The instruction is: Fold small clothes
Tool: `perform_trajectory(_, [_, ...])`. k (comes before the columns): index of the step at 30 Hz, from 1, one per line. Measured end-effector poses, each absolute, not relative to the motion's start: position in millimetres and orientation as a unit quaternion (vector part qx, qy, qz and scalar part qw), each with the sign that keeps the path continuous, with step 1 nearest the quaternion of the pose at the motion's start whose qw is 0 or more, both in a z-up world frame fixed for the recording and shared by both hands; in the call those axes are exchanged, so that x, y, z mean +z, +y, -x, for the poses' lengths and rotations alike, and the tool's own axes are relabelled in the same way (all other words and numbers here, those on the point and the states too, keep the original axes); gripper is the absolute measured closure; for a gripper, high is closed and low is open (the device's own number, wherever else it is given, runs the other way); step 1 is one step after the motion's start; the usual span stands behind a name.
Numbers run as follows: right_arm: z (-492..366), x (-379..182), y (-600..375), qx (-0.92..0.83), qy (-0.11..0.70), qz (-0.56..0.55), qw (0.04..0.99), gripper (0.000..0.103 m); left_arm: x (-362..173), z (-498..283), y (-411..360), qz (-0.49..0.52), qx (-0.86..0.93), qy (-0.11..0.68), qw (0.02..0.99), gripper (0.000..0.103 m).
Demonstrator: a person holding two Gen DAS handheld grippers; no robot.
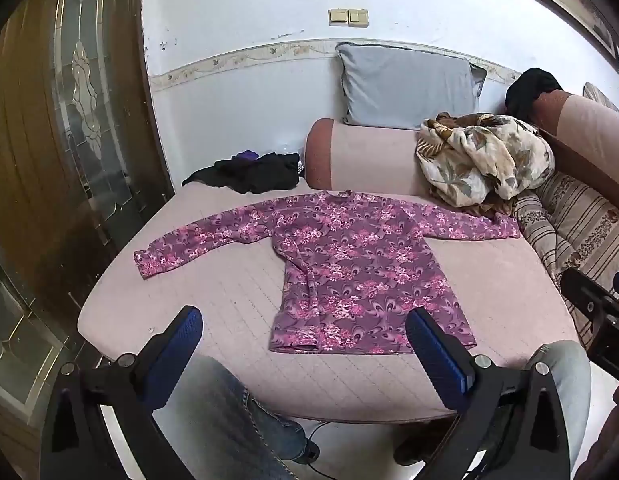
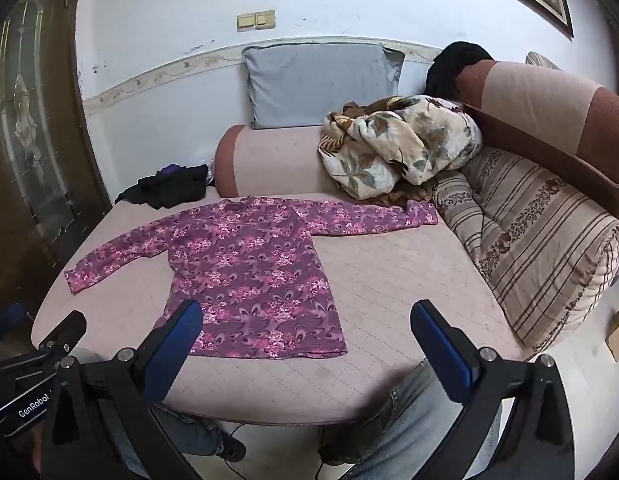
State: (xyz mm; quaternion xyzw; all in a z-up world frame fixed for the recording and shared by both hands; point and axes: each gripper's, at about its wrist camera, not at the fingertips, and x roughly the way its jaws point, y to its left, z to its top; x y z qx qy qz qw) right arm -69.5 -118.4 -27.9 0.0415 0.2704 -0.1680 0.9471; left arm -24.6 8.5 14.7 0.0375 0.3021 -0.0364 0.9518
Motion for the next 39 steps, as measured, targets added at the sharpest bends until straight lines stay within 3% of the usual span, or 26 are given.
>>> perform_trajectory(39, [70, -30, -120, -0.185, 0.278, -0.054, 0.941, 0.0, 12, 24, 5, -0.041, -0.051, 0.314, 0.947, 0.0])
